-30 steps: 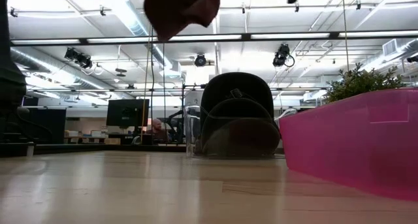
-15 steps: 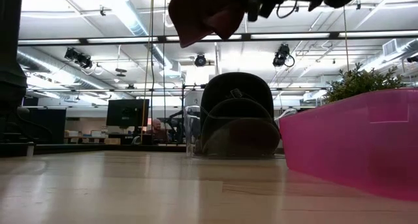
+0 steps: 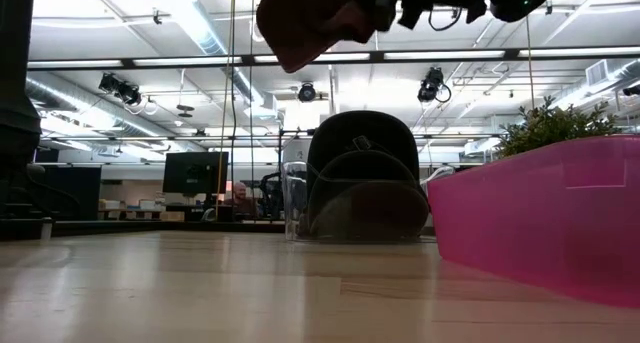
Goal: Pick & Place hat
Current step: Put the red cap into the pink bin
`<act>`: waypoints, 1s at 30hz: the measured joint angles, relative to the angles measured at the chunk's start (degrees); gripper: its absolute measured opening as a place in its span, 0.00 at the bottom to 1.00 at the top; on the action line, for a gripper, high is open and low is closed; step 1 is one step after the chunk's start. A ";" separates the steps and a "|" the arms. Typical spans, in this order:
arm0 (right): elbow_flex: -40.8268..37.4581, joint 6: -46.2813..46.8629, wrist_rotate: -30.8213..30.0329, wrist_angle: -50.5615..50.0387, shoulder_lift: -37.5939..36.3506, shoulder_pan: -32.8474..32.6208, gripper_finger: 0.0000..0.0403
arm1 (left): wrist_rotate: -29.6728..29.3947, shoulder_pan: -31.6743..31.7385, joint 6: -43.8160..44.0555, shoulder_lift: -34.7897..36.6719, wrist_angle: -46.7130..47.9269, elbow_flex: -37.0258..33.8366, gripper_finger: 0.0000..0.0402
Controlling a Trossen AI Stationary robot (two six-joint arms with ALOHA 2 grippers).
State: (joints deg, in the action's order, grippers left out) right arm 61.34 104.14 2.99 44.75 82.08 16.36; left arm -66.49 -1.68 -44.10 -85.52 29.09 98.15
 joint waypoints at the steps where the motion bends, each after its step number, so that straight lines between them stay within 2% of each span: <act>1: 0.00 0.04 0.38 1.34 -0.08 -0.44 0.83 | -0.35 0.57 0.04 0.02 0.35 0.00 0.03; 6: 0.00 0.42 0.72 3.17 -0.15 -2.26 0.83 | 0.33 2.24 0.14 0.02 0.81 0.00 0.03; 10: 0.00 0.47 -0.27 -1.53 -0.15 -2.27 0.83 | 2.55 2.41 2.19 0.02 0.76 0.00 0.03; 13: 0.00 -0.65 -2.11 -4.74 -0.09 -1.13 0.83 | 3.01 1.86 3.43 0.02 0.75 0.00 0.03; 19: 0.00 -2.07 -4.05 -1.73 -0.11 1.75 0.83 | 3.31 0.57 8.00 0.03 1.86 0.00 0.03; 25: 0.00 -1.29 -4.03 -2.96 -0.11 4.13 0.83 | 3.46 -1.48 12.32 0.04 3.17 0.00 0.03; 30: 0.00 -1.30 -2.92 -3.37 -0.11 5.67 0.79 | 7.79 -2.25 14.91 0.04 4.13 0.00 0.03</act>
State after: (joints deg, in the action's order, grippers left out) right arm 61.34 102.83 0.07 41.39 81.97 22.03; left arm -58.70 -3.93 -29.19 -85.47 33.22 98.15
